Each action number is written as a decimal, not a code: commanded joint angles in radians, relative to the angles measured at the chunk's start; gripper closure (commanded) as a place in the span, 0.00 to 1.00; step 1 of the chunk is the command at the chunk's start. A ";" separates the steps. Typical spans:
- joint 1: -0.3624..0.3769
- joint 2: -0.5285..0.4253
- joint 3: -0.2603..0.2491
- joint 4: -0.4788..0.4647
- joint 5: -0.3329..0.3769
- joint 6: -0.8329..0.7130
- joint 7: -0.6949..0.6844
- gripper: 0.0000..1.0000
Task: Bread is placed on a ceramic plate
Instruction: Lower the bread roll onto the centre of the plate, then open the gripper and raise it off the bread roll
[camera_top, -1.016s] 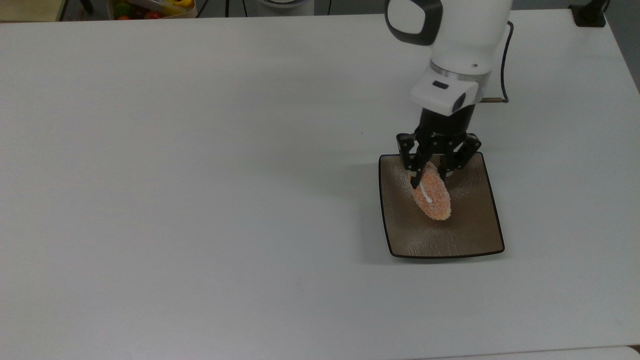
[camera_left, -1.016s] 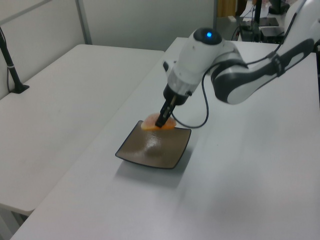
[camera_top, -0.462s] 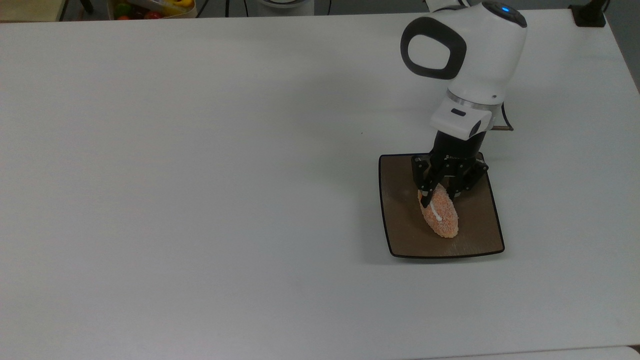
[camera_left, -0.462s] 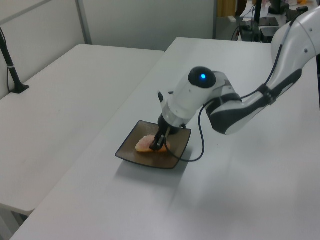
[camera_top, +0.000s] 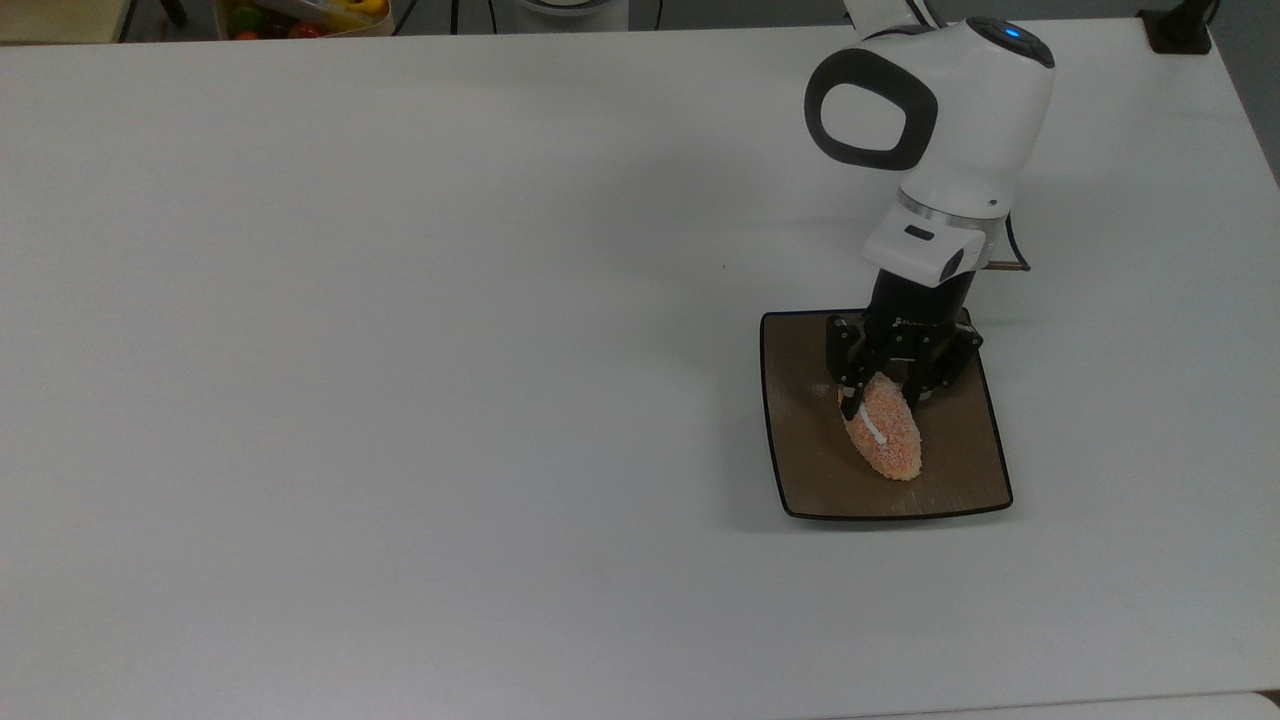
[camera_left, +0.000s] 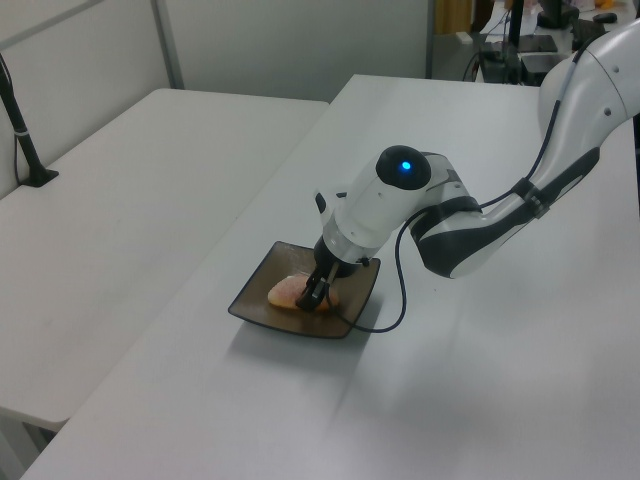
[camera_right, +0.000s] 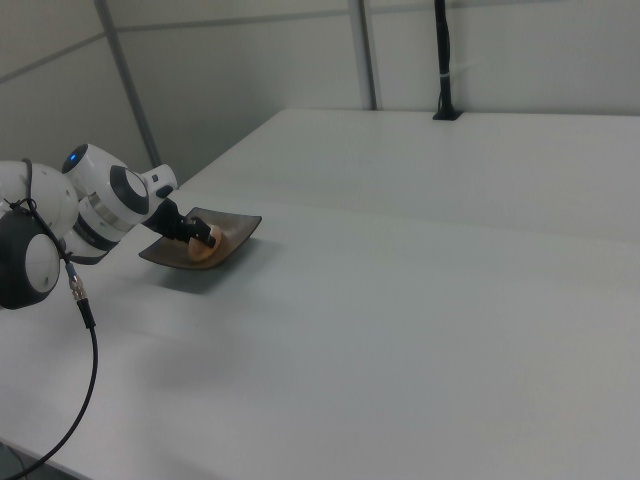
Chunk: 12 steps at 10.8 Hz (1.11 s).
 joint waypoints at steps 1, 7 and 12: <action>0.010 0.006 -0.010 0.014 -0.018 0.011 0.034 0.00; -0.014 -0.235 -0.008 -0.069 0.064 -0.110 0.029 0.00; -0.085 -0.466 -0.010 -0.118 0.336 -0.385 0.003 0.00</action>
